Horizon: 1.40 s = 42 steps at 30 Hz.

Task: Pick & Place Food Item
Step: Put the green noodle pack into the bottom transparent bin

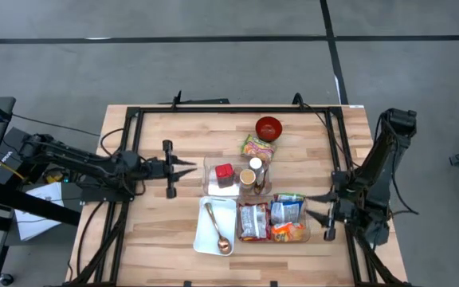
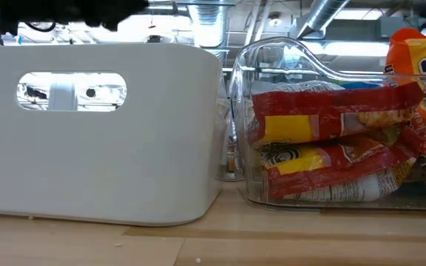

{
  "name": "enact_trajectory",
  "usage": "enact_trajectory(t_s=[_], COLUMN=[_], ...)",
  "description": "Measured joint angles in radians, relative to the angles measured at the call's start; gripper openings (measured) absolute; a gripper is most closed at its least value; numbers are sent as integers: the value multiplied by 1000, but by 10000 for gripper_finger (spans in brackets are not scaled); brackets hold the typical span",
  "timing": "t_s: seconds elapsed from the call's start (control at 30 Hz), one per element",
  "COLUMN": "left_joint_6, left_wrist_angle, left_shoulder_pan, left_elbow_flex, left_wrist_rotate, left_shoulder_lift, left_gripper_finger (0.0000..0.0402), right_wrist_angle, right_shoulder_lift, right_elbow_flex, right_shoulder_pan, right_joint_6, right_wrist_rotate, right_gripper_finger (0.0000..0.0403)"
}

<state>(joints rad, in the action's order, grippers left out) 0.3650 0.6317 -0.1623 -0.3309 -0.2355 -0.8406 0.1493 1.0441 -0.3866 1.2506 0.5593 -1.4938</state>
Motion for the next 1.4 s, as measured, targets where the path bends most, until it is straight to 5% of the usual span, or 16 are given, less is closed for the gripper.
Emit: enact_trajectory(t_s=[0.37, 0.63, 0.83, 1.07, 1.4], left_joint_6=[73, 73, 51, 50, 39], left_wrist_angle=[-91, -218, -249, -249, -249], left_shoulder_pan=[4, 7, 7, 12, 53], left_elbow_flex=[0, 0, 0, 0, 0], left_wrist_rotate=[-206, -460, -502, -507, -506], left_shoulder_lift=[-1, 0, 0, 0, 0], left_gripper_finger=[53, 53, 53, 53, 53], right_wrist_angle=[-36, -184, -472, -793, -801], right_shoulder_lift=[-291, -548, -669, -625, -423], right_elbow_flex=[0, 0, 0, 0, 0], right_shoulder_pan=[-207, -481, -710, -975, -1264], right_joint_6=[-194, -77, 247, 531, 424], right_wrist_rotate=[-64, 167, 346, 673, 884], right_gripper_finger=[193, 189, 180, 180, 179])
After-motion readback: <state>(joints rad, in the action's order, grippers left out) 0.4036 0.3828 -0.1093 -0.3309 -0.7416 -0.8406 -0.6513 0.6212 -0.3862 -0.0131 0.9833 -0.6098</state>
